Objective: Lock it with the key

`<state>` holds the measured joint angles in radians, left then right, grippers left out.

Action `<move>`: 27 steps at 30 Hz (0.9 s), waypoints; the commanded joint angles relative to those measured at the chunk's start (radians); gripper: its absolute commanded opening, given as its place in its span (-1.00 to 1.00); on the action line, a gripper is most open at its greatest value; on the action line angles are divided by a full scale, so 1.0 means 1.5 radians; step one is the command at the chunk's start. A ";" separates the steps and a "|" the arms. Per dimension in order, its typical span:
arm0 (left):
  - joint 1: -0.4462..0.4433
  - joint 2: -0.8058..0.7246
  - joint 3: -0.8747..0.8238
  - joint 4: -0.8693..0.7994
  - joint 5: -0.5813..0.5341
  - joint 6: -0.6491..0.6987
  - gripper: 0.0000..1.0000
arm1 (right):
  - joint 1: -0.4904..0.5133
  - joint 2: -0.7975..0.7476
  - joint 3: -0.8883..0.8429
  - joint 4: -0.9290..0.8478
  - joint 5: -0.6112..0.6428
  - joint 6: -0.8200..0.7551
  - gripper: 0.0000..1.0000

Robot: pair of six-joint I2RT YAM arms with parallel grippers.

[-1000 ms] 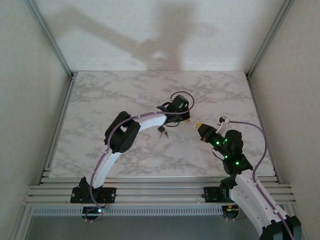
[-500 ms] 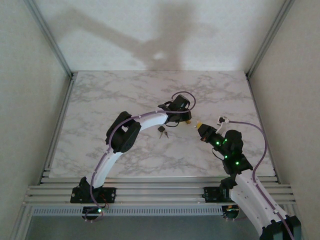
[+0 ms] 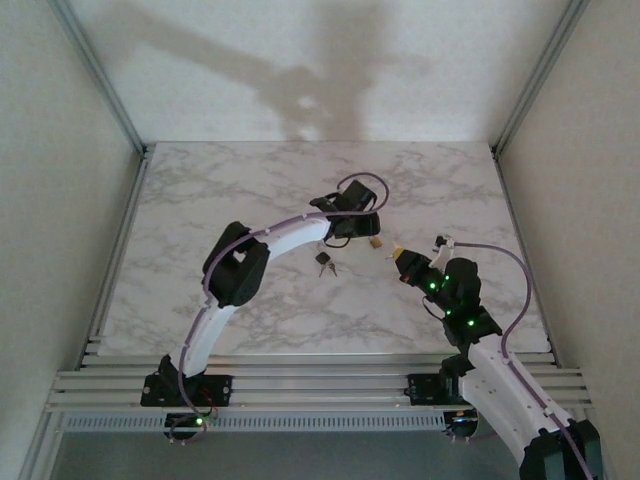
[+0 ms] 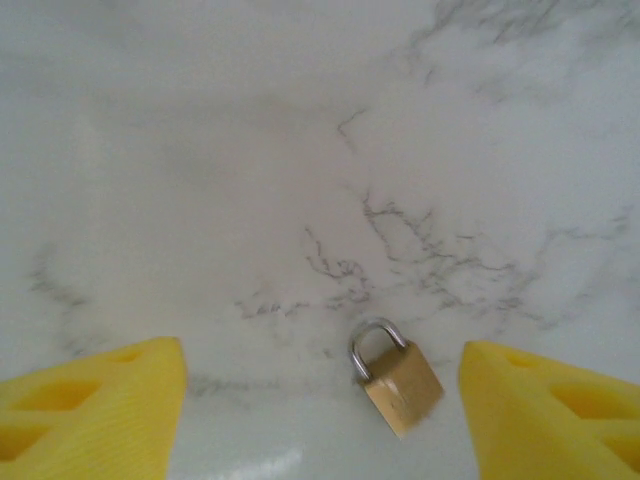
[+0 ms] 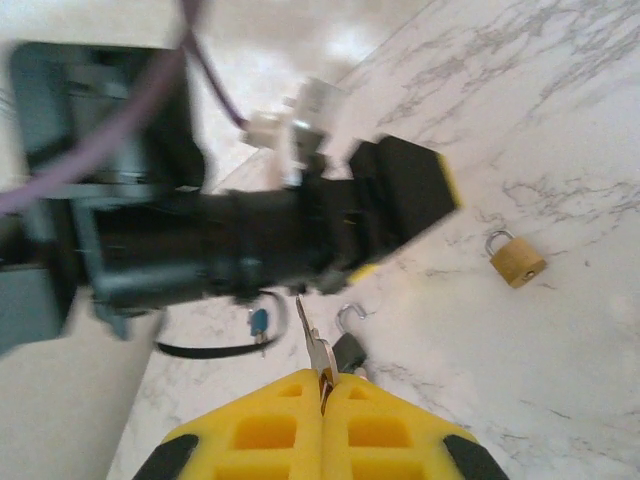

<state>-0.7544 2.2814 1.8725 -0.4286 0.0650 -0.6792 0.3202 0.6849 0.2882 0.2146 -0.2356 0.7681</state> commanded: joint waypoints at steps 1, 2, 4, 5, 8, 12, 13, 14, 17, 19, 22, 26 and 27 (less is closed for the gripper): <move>0.005 -0.143 -0.048 -0.011 -0.044 0.004 0.53 | -0.005 0.010 0.002 -0.013 0.023 -0.029 -1.00; 0.006 -0.171 -0.070 -0.006 -0.052 0.001 0.58 | -0.005 0.015 0.002 -0.016 0.031 -0.032 -1.00; 0.004 -0.241 -0.126 0.014 -0.067 -0.002 0.70 | -0.005 0.028 0.001 -0.015 0.039 -0.040 -1.00; 0.005 -0.275 -0.150 0.019 -0.077 -0.004 0.75 | -0.005 0.036 0.002 -0.015 0.040 -0.040 -1.00; 0.003 -0.380 -0.235 0.042 -0.093 0.000 0.99 | -0.005 0.064 0.007 -0.015 0.038 -0.048 -1.00; 0.001 -0.519 -0.342 0.056 -0.115 0.023 0.99 | -0.005 0.104 0.026 -0.026 0.042 -0.066 -1.00; 0.000 -0.551 -0.367 0.057 -0.125 0.030 0.99 | -0.004 0.113 0.031 -0.028 0.046 -0.070 -1.00; 0.000 -0.587 -0.394 0.058 -0.140 0.038 0.99 | -0.005 0.124 0.039 -0.037 0.053 -0.075 -1.00; 0.001 -0.689 -0.478 0.060 -0.187 0.068 0.99 | -0.005 0.150 0.067 -0.079 0.085 -0.087 -1.00; 0.001 -0.751 -0.530 0.074 -0.218 0.086 0.99 | -0.005 0.168 0.087 -0.092 0.096 -0.094 -1.00; 0.003 -0.829 -0.595 0.097 -0.264 0.112 0.99 | -0.005 0.204 0.143 -0.138 0.114 -0.108 -1.00; 0.006 -0.897 -0.652 0.117 -0.323 0.142 0.99 | -0.005 0.269 0.203 -0.191 0.128 -0.115 -1.00; 0.005 -0.904 -0.652 0.112 -0.333 0.146 0.99 | -0.005 0.290 0.224 -0.207 0.129 -0.122 -1.00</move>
<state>-0.7509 0.9543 0.9195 -0.2947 -0.3256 -0.5220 0.3183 1.0634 0.5537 -0.0040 -0.0807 0.6220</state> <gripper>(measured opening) 0.995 0.051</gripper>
